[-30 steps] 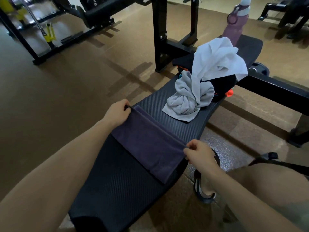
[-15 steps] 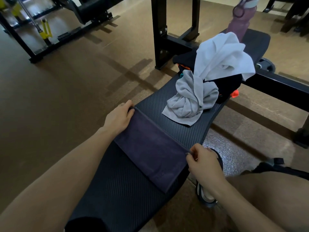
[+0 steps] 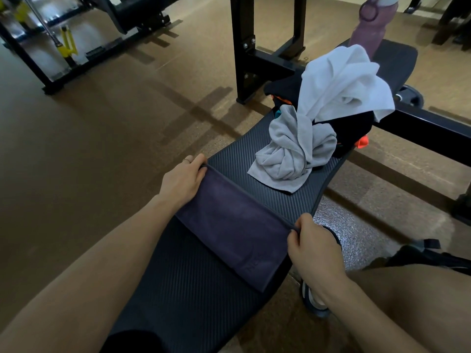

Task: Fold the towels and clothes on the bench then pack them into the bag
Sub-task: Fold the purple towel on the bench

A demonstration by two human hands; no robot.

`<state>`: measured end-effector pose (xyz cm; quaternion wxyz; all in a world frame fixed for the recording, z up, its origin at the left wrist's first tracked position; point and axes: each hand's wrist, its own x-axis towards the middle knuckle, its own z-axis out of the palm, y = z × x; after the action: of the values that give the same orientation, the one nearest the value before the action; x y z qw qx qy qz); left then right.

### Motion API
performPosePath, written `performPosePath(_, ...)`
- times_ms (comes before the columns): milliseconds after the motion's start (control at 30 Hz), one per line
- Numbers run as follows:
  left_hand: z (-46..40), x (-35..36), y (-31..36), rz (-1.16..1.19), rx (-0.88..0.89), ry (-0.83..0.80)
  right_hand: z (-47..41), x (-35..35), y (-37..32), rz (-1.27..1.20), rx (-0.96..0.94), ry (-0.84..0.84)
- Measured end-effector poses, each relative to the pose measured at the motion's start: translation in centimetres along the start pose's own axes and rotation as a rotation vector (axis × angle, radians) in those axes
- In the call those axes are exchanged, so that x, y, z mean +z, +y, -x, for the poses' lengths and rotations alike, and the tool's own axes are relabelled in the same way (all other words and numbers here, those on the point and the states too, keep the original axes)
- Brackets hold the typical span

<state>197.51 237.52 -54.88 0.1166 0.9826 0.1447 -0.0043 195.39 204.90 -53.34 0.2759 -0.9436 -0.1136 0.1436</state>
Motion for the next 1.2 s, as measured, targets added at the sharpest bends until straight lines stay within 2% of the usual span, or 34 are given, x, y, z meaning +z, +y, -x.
performPosePath(200, -0.2, 0.2, 0.2, -0.038, 0.0, 0.0, -0.5, 0.5, 0.3, 0.01, 0.052, -0.068)
performPosePath(433, -0.4, 0.8, 0.6, -0.023, -0.047, 0.025, -1.3, 0.3, 1.0, -0.221, 0.176, -0.101)
performPosePath(533, -0.1, 0.5, 1.3, -0.222, -0.112, 0.075, -1.6, 0.4, 1.5, -0.308, 0.243, -0.113)
performPosePath(600, 1.4, -0.3, 2.9, -0.351, -0.113, 0.164, -1.3, 0.5, 1.7, -0.187, 0.086, 0.006)
performPosePath(667, 4.3, -0.8, 5.3, -0.326, -0.019, 0.205, -1.0, 0.7, 1.6, -0.028, -0.182, 0.157)
performPosePath(733, 8.5, 0.0, 8.1, -0.245, 0.113, 0.178, -1.3, 1.1, 1.4, 0.044, -0.326, 0.188)
performPosePath(800, 13.5, 1.2, 10.7, -0.18, 0.212, 0.062, -1.5, 1.5, 1.5, 0.088, -0.331, 0.157)
performPosePath(900, 18.9, 3.2, 13.1, -0.173, 0.211, -0.137, -1.6, 1.9, 2.3, 0.082, -0.276, 0.108)
performPosePath(1033, 20.9, 4.1, 13.5, -0.221, 0.178, -0.153, -0.6, 1.6, 2.7, 0.009, -0.236, 0.036)
performPosePath(1133, 22.0, 3.3, 12.7, -0.235, 0.272, -0.158, 1.0, 1.1, 3.0, -0.001, -0.205, -0.04)
performPosePath(1200, 23.1, 2.7, 11.8, -0.242, 0.343, -0.173, 2.3, 0.6, 3.3, 0.118, -0.263, -0.034)
